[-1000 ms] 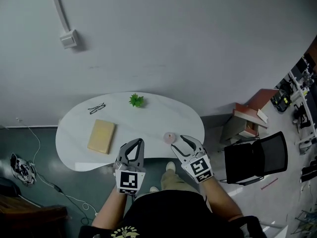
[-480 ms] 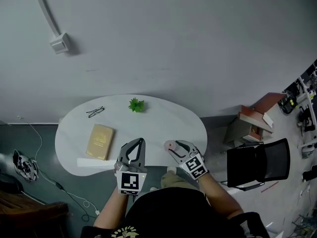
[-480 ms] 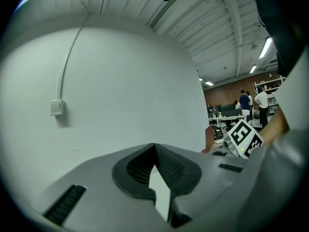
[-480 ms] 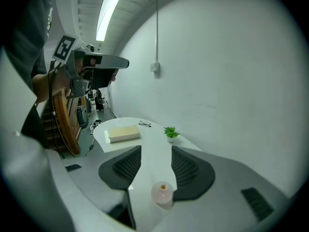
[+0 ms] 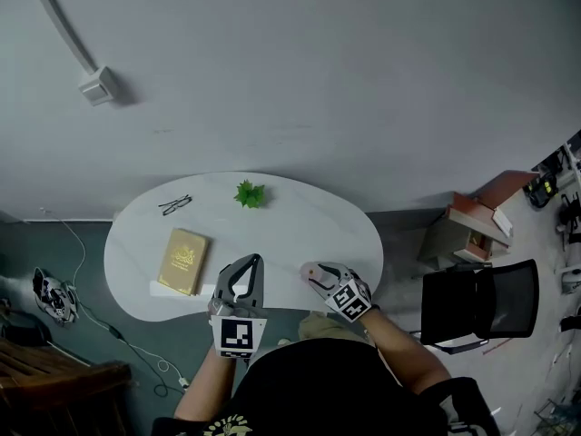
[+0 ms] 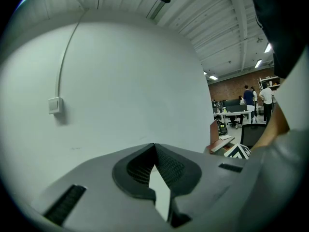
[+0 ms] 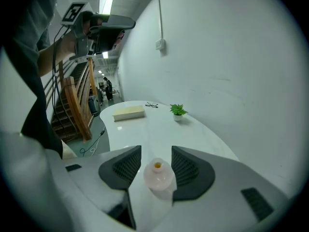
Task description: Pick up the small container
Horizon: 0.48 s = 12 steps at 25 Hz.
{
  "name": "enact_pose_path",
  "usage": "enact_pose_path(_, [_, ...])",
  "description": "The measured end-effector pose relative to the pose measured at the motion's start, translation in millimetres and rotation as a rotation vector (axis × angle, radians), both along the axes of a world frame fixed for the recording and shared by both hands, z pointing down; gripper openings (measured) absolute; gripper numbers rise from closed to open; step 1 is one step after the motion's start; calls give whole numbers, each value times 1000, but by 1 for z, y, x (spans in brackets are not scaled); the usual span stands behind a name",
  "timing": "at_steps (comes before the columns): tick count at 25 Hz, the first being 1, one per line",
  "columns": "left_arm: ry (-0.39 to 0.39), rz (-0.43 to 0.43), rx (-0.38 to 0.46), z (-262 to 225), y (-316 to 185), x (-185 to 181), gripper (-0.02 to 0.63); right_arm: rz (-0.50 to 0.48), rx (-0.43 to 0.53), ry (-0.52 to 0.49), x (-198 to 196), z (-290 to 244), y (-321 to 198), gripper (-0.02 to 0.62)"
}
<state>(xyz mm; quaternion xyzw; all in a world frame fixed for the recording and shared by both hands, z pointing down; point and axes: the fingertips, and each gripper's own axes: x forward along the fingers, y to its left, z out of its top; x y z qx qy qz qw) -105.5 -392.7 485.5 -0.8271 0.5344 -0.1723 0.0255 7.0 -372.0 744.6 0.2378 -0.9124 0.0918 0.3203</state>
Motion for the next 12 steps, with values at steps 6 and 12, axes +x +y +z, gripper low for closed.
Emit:
enact_pose_path(6, [-22,-44,-4,-2,-16,9,5,-84,-47,34,2,32,-7,204])
enact_pose_path(12, [-27,-93,25,-8,-35,14,5,-201,-54,75,-4,55,-8,202])
